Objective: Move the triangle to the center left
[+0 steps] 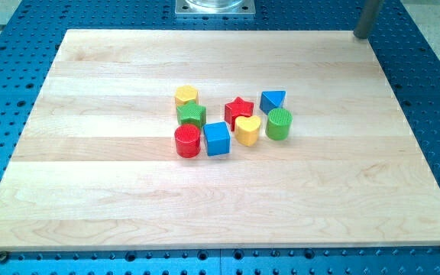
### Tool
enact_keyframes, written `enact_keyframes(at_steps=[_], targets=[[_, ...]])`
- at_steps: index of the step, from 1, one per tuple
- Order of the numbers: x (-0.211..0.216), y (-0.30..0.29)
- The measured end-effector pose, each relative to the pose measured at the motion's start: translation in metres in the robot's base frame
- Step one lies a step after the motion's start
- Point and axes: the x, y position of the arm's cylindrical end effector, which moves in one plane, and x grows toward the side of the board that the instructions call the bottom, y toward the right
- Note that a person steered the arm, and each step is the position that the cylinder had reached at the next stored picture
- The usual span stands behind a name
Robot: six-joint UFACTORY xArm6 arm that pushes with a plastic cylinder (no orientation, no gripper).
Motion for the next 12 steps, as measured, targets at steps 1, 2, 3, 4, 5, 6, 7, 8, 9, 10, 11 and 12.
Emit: enact_keyframes(at_steps=[1, 2, 3, 4, 5, 6, 7, 8, 9, 10, 11, 12], targets=[[0.0, 0.0], [0.014, -0.011], [0.073, -0.032], [0.122, -0.042], [0.159, -0.051], [0.175, -0.053], [0.175, -0.068], [0.175, -0.08], [0.175, -0.099], [0.175, -0.116], [0.177, -0.117], [0.179, -0.127]])
